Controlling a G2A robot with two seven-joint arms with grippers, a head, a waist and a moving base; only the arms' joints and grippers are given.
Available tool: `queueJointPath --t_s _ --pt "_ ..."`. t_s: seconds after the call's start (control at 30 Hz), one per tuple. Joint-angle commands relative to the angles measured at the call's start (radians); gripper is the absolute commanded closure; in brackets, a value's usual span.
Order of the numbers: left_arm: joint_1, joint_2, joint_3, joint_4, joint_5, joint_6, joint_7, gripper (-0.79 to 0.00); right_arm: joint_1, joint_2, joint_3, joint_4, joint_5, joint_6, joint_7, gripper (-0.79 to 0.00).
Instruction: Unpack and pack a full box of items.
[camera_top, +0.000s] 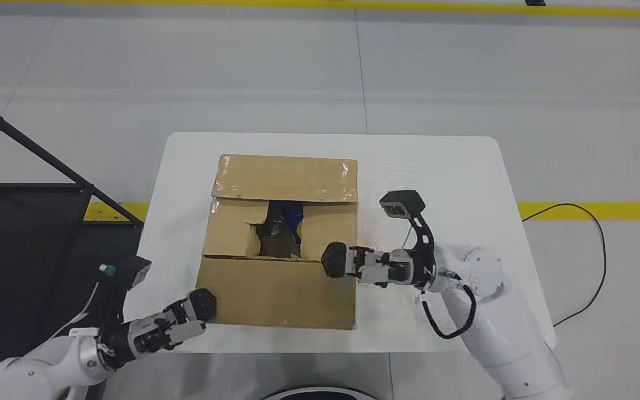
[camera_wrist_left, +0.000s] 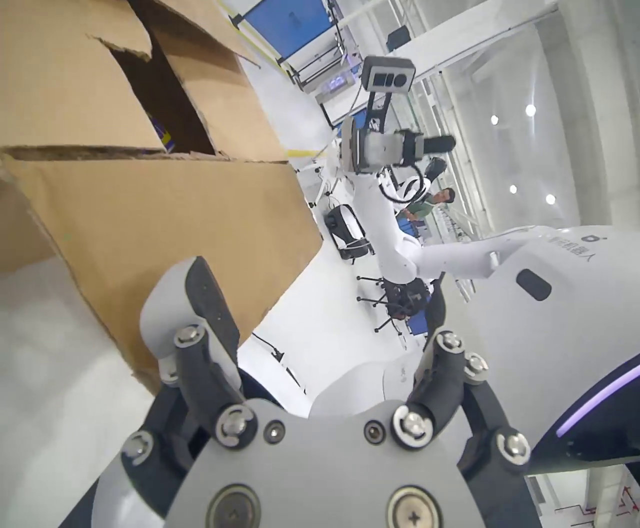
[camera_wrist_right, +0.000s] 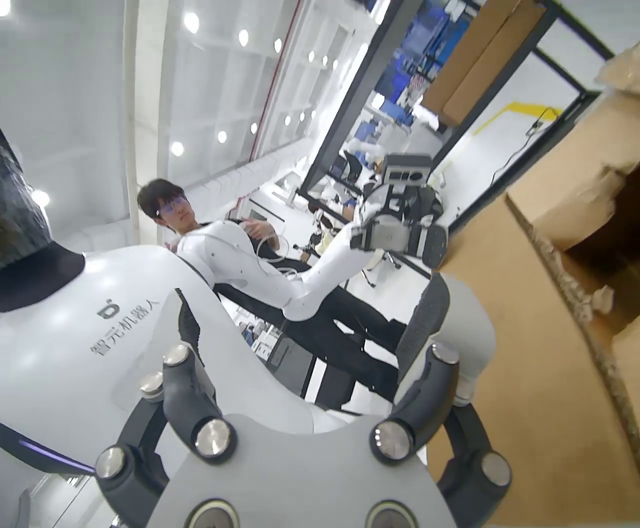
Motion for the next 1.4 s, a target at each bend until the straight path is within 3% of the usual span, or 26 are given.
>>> queueJointPath --t_s 0.0,0.2,0.63,0.9,1.37 --pt "0.001 0.002 0.000 0.002 0.034 -0.003 0.004 -0.785 0.009 -0.004 -0.004 0.017 0.026 0.033 -0.058 -0.785" --pt "-0.001 0.005 0.004 0.012 0.114 -0.023 0.041 -0.785 0.057 -0.016 -0.006 0.073 0.075 0.100 -0.167 -0.785" --pt "-0.001 0.005 0.004 0.012 0.114 -0.023 0.041 -0.785 0.052 -0.016 -0.006 0.078 0.069 0.105 -0.176 -0.785" --pt "-0.001 0.001 0.039 0.015 0.155 -0.048 0.156 -0.785 0.018 -0.019 -0.034 0.085 0.016 0.223 -0.264 -0.785" --pt "0.001 0.015 0.068 0.064 0.094 -0.088 0.130 -0.785 0.037 -0.022 -0.045 0.120 -0.088 0.351 -0.342 -0.785"
